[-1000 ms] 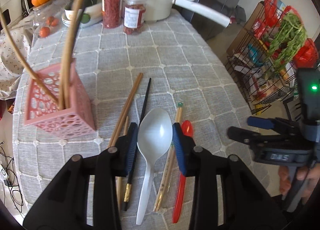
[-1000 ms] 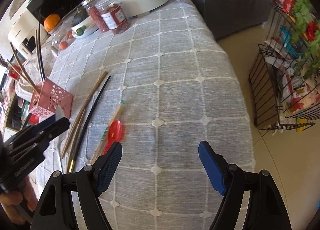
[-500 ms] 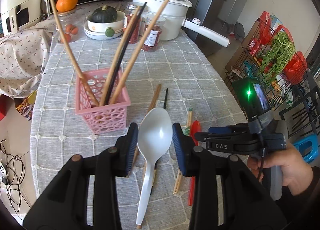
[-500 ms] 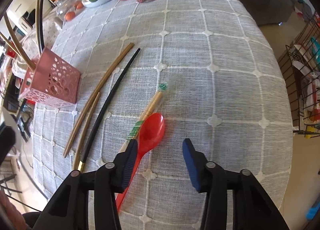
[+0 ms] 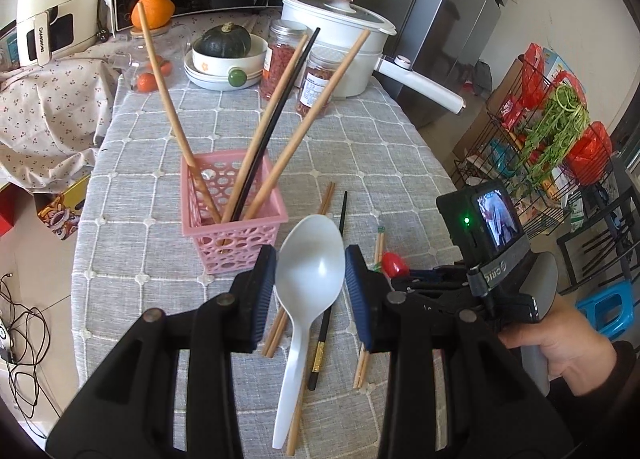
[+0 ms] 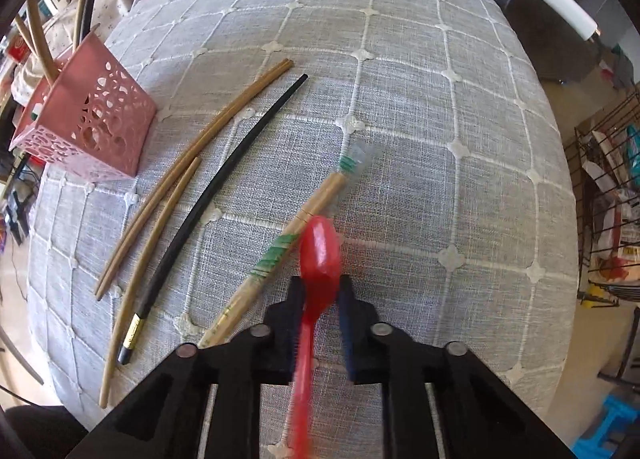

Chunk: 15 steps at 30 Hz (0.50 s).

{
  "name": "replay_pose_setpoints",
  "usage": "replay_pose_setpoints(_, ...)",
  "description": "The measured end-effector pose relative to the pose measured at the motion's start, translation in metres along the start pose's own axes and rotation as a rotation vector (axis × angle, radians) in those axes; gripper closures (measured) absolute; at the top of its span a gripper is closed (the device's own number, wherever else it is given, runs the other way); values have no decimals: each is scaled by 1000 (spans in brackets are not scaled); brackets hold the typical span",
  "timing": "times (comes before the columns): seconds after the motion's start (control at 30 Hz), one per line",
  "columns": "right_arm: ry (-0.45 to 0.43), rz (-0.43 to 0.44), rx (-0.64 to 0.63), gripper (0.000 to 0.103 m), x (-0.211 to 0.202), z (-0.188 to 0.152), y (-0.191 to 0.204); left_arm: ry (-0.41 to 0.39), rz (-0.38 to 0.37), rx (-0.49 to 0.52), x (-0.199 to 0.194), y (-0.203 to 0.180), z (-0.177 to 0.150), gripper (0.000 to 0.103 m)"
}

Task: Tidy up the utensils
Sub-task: 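Grasp the white plastic spoon with the left tool while the right tool grasps the red spoon, then lift both spoons, carry them over the pink basket and drop them in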

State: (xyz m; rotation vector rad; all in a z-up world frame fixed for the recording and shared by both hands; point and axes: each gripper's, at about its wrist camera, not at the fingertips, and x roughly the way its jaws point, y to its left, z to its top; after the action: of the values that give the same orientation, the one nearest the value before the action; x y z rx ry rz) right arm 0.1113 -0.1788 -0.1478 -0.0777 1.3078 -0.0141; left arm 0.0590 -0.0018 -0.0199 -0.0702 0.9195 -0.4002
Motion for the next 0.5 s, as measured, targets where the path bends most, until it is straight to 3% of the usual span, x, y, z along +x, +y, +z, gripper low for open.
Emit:
replay_pose_setpoints(0.3, -106, 45, 14, 99, -29, -7, -11, -93, -5, -43, -15, 7, 7, 66)
replay_pose_setpoints(0.5, -211, 91, 38, 99, -64, -15, -23, -210, 2, -97, -36, 19, 20, 66)
